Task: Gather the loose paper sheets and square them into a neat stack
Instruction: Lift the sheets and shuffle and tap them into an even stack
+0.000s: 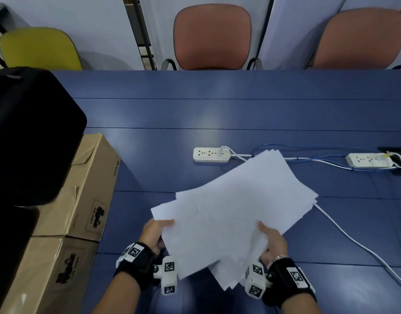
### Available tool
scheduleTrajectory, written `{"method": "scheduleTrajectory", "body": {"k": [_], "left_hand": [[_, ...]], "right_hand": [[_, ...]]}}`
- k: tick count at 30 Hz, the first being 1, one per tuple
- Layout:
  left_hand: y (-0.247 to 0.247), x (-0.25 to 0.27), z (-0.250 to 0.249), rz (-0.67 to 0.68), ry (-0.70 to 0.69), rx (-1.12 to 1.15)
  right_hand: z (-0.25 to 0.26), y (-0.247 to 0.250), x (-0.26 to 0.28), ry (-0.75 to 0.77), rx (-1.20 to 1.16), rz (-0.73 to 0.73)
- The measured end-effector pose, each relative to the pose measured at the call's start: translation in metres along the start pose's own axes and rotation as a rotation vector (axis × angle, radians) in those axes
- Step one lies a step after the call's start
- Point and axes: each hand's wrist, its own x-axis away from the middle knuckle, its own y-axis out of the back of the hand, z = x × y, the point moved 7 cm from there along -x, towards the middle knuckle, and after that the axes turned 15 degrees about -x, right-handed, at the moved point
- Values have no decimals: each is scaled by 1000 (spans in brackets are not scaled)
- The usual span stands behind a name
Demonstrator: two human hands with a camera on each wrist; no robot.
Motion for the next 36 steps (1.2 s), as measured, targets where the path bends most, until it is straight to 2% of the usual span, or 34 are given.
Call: {"method": "scheduleTrajectory", "body": {"k": [2,4,8,14,25,29,32,34,36], "left_hand": [[-1,1,12,16,-11,-65],[0,6,9,-26,-88,-181],[18,17,-17,-159,-241,-296],[51,23,-59,-222,-389,-458],[161,50,-117,-641,-425,-547],[213,77,-140,-827,-442,-409],[214,89,-152,-826,-497,-212],[177,93,-157,-714,-541,-56],[130,85,-149,-556,-510,11]], "right_hand": [[-10,11,-1,-15,-20,-27],[-11,17,2,13,-10,-45],[-10,20,1,51,6,-65],[-19,24,-5,45,45,-124],[-8,33,-7,103,93,-162],[-6,33,-9,110,126,-186],[-11,29,-11,112,129,-167],[-18,23,-7,119,162,-128],[-31,16,-3,99,190,-72]]}}
